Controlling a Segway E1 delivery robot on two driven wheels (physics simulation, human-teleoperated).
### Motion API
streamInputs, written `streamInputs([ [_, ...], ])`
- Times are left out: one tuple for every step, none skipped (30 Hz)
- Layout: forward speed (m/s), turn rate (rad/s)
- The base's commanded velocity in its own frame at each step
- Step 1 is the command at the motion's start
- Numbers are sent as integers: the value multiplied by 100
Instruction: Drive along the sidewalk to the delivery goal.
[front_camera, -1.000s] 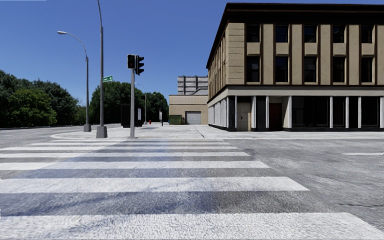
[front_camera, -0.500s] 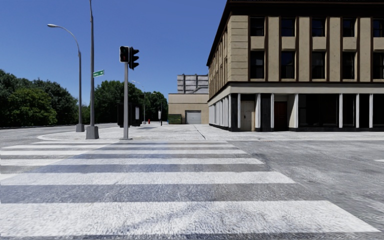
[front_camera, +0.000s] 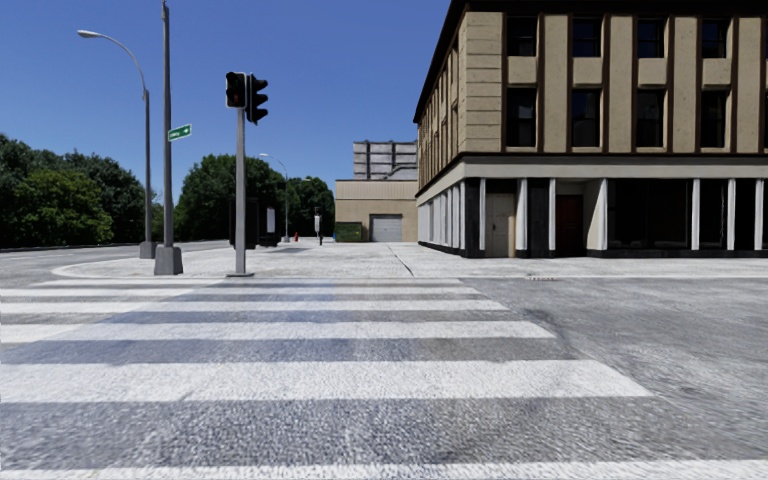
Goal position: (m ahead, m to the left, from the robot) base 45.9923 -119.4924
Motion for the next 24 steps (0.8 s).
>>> streamInputs([
  [120, 0],
  [123, 0],
  [124, 0],
  [124, 0],
  [125, 0],
  [126, 0],
  [127, 0],
  [127, 0],
  [127, 0],
  [127, 0],
  [127, 0],
  [128, 0],
  [128, 0],
  [128, 0],
  [143, 0],
  [143, 0],
  [200, 0],
  [200, 0],
  [200, 0],
  [200, 0],
  [200, 0],
  [200, 0],
  [200, 0],
  [200, 0],
])
